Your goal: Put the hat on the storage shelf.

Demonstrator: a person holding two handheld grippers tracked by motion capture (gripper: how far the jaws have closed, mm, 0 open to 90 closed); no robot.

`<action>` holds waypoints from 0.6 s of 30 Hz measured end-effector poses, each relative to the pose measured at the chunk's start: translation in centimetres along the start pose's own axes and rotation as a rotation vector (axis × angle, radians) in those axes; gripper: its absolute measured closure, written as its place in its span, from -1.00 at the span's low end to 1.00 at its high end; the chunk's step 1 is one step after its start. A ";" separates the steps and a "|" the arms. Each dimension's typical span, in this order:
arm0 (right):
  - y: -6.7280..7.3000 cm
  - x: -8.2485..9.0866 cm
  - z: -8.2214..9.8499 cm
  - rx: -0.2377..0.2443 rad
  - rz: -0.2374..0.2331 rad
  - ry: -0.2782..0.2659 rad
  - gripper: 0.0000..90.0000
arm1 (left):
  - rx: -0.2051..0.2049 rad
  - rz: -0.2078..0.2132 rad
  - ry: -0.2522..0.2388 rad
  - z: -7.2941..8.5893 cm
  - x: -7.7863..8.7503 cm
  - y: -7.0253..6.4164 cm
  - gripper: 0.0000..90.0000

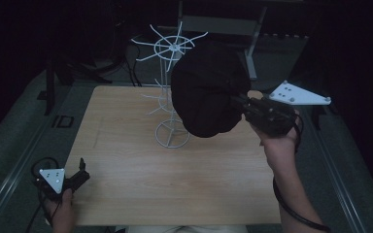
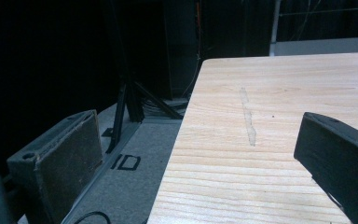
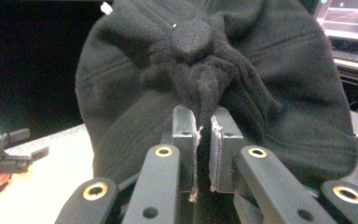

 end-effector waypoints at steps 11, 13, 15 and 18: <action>0.1 -0.6 1.9 0.014 -0.011 0.027 0.44 | 0.001 0.003 -0.001 0.0 0.0 0.0 -0.97; -0.2 -0.3 2.1 0.005 -0.026 0.014 0.26 | 0.001 0.002 0.001 0.0 0.0 0.0 -0.97; -0.5 0.2 2.2 0.001 -0.020 -0.004 0.08 | 0.001 0.002 0.000 0.0 0.0 0.0 -0.97; -1.3 0.7 2.8 -0.002 0.011 -0.006 -0.19 | 0.001 0.000 -0.001 0.0 0.0 0.0 -0.97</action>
Point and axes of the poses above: each handheld gripper's, and its own axes: x roughly backward along the jaws, z roughly out of its underside, y roughly to its left, the point moved 10 cm from there along -x, roughly forward along the jaws, and after that the axes turned 2 degrees about y, right-handed, at the moved point
